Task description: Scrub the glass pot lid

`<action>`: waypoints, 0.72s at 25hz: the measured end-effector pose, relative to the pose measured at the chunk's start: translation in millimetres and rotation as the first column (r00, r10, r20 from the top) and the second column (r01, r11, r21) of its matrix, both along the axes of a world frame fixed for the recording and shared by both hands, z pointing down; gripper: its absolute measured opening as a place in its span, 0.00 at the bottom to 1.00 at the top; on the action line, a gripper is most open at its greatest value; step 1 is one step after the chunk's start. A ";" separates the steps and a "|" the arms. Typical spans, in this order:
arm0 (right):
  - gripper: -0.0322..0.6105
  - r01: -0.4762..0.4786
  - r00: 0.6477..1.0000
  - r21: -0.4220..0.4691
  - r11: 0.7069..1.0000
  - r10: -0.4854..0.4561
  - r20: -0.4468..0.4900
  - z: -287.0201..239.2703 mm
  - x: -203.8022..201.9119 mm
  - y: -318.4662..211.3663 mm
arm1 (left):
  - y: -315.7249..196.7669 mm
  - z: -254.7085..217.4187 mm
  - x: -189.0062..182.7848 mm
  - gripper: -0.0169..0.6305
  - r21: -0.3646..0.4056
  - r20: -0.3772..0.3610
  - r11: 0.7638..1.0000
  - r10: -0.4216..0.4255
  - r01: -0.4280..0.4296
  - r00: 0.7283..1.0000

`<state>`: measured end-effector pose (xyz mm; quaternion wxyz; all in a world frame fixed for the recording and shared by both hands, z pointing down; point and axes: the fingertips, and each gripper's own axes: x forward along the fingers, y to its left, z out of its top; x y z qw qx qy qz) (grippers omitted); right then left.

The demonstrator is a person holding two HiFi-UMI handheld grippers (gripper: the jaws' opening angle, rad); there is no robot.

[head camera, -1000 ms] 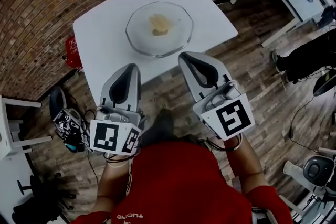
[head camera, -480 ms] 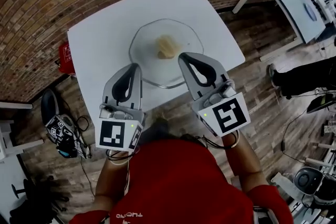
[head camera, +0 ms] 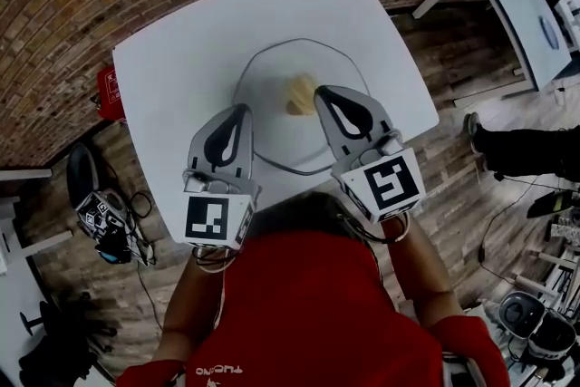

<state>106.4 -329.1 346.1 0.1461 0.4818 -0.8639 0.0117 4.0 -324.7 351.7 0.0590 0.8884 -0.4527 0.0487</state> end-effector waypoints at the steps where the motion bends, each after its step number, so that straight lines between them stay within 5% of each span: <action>1: 0.10 0.001 1.000 -0.009 1.000 -0.001 -0.003 3.7 0.9 -4.6 | -3.9 2.7 -0.3 0.05 -0.003 0.002 1.000 -0.007 0.007 1.000; 9: 0.10 0.024 0.996 -0.120 0.992 -0.034 -0.081 45.7 1.5 -29.9 | -21.0 28.4 -4.8 0.05 -0.074 0.008 0.993 -0.095 0.095 0.995; 15: 0.11 0.025 0.990 -0.281 0.959 -0.064 -0.129 97.9 6.0 -37.5 | -22.8 67.6 -16.7 0.06 -0.224 0.021 0.952 -0.208 0.208 0.978; 18: 0.28 0.022 0.985 -0.351 0.936 -0.081 -0.155 122.2 8.0 -40.5 | -20.8 86.2 -22.2 0.25 -0.293 0.027 0.929 -0.230 0.228 0.973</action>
